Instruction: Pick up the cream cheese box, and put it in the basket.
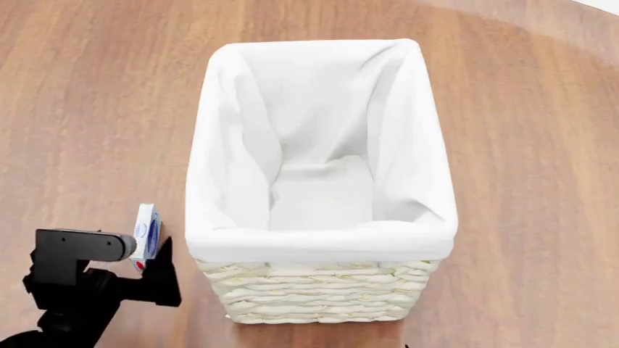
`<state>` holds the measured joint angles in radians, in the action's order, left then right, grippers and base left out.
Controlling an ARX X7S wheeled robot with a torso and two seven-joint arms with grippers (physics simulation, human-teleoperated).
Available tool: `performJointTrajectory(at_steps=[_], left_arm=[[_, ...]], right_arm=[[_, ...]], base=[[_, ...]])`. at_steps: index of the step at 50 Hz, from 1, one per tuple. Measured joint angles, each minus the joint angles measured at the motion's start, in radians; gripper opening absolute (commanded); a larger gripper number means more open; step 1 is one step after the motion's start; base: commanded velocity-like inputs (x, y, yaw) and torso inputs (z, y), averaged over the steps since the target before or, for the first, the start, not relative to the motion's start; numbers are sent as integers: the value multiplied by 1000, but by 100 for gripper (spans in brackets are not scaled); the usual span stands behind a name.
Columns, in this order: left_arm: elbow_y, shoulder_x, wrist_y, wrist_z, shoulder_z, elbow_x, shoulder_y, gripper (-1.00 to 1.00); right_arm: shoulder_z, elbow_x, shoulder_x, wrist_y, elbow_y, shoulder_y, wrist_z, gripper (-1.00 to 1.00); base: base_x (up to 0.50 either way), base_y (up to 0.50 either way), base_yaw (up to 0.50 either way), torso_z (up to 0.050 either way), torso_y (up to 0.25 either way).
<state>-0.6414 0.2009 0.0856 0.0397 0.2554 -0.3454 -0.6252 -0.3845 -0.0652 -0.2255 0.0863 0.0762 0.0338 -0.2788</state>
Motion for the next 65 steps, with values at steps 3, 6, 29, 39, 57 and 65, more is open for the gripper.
performJointTrajectory(at_steps=[3, 6, 29, 39, 57, 65], left_arm=[[-52, -12, -16, 8, 2, 3, -22, 100], [-114, -24, -36, 18, 2, 4, -49, 100], [-471, -83, -173, 84, -16, -5, -194, -100], [-488, -82, -175, 109, -29, -19, -203, -100], [275, 137, 374, -86, -17, -110, -147, -100], [532, 249, 682, -84, 71, -139, -304, -100]], right_arm=[[-1, -1, -1, -1, -3, -1, -1, 100], [-3, -2, -3, -1, -5, -2, -3, 100], [-15, -10, -10, 1, -3, 0, -9, 100], [-20, -14, -12, 2, -1, 2, -12, 100], [-22, -30, -17, 5, 1, 8, -14, 100], [-23, -34, -19, 8, 4, 11, -17, 100]], base=[[0, 0, 0, 0, 0], [0, 0, 0, 0, 0], [0, 0, 0, 0, 0], [0, 0, 0, 0, 0], [0, 0, 0, 0, 0], [0, 0, 0, 0, 0]])
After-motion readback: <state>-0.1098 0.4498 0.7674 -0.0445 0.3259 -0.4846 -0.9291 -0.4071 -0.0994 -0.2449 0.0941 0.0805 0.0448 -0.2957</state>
